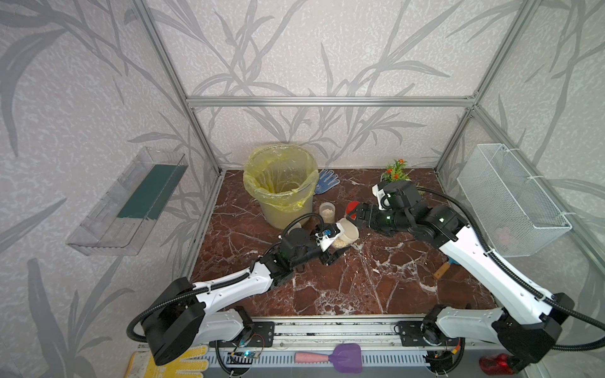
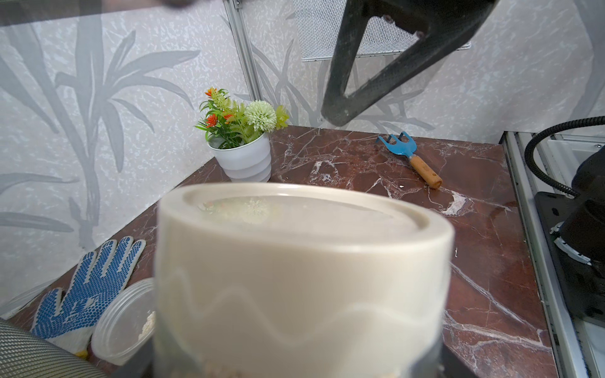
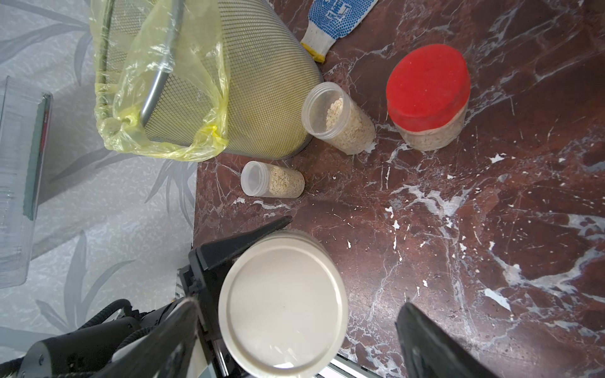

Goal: Empty expired oatmeal from jars
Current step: Unscrew the lid from the jar.

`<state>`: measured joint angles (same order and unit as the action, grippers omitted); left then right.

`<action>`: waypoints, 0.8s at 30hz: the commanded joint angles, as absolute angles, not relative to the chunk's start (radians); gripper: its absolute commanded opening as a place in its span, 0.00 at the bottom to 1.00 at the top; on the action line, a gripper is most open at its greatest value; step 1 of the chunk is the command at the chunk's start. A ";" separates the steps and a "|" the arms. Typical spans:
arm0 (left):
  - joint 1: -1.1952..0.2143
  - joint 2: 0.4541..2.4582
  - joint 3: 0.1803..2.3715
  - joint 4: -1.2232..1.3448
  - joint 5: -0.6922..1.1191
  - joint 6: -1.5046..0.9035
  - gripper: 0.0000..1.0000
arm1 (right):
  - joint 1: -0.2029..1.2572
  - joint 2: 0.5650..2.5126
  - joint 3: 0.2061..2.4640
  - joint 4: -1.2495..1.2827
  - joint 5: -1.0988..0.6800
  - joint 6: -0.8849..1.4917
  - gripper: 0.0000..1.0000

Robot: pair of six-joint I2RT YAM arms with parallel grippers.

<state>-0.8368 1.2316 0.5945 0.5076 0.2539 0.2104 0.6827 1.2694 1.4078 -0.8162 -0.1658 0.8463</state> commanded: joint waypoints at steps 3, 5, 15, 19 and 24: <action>-0.839 1.194 0.597 0.572 0.252 0.242 0.00 | 0.712 1.314 1.455 -0.876 -0.160 0.838 0.99; -0.839 1.185 0.593 0.572 0.252 0.242 0.00 | 0.718 1.318 1.451 -0.873 -0.157 0.840 0.99; -0.839 1.186 0.594 0.570 0.252 0.243 0.00 | 0.736 1.360 1.459 -0.847 -0.201 0.827 0.98; -0.839 1.186 0.594 0.564 0.244 0.247 0.00 | 0.741 1.365 1.460 -0.840 -0.224 0.830 0.96; -0.840 1.180 0.595 0.563 0.246 0.247 0.00 | 0.744 1.368 1.443 -0.836 -0.254 0.827 0.91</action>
